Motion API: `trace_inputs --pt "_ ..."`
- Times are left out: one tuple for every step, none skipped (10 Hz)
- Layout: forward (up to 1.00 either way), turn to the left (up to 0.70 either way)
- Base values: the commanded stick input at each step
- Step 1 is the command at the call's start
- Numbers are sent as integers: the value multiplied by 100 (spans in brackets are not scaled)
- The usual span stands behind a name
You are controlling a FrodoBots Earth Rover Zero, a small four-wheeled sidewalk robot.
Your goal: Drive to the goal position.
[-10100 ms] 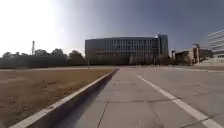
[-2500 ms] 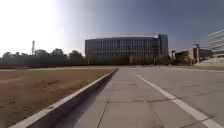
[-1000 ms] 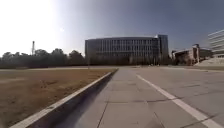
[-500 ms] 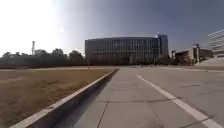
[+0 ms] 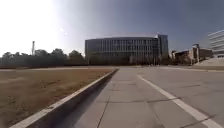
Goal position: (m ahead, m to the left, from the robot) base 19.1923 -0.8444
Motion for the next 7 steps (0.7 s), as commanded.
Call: trace_inputs --pt "5 0" --pt "5 0" --pt "5 0" --pt "4 0" --pt "5 0" --pt "5 0" --pt "5 0"
